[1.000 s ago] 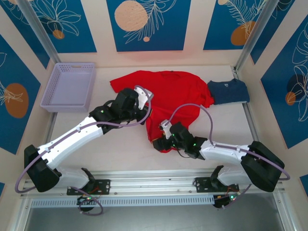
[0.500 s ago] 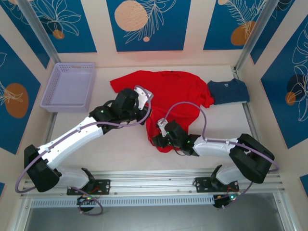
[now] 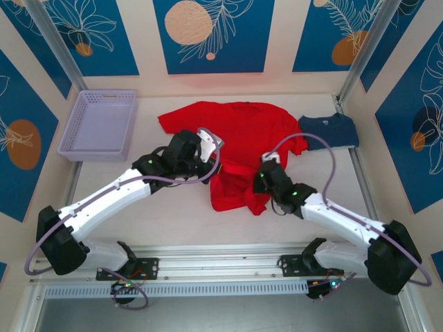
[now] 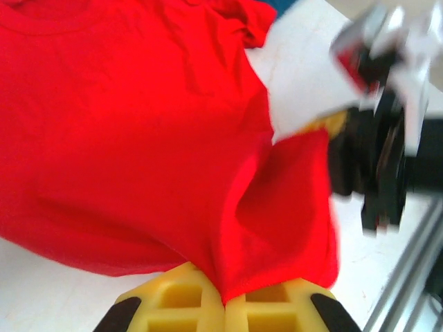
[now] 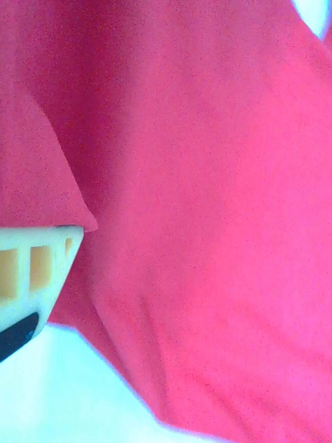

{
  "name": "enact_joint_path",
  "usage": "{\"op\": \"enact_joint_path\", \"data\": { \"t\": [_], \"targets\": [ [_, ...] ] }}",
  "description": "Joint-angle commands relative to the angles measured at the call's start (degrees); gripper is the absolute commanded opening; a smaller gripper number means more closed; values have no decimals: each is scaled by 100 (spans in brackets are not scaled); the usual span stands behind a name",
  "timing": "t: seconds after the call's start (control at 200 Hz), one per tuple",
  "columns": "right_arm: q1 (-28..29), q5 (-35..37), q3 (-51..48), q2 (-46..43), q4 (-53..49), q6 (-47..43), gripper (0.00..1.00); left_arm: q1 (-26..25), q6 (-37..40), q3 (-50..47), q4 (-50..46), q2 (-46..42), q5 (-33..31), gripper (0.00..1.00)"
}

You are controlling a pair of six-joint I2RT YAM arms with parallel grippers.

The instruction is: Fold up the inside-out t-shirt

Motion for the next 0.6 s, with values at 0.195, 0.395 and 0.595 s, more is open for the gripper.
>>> {"op": "enact_joint_path", "data": {
  "t": [0.195, 0.395, 0.595],
  "targets": [
    [-1634, -117, 578, 66, -1204, 215, 15, -199, -470, 524, 464, 1221, 870, 0],
    [-1603, -1152, 543, -17, -1511, -47, 44, -190, -735, 955, 317, 1721, 775, 0],
    [-520, -1512, -224, -961, -827, -553, 66, -81, -747, 1142, 164, 1845, 759, 0]
  ]
}}
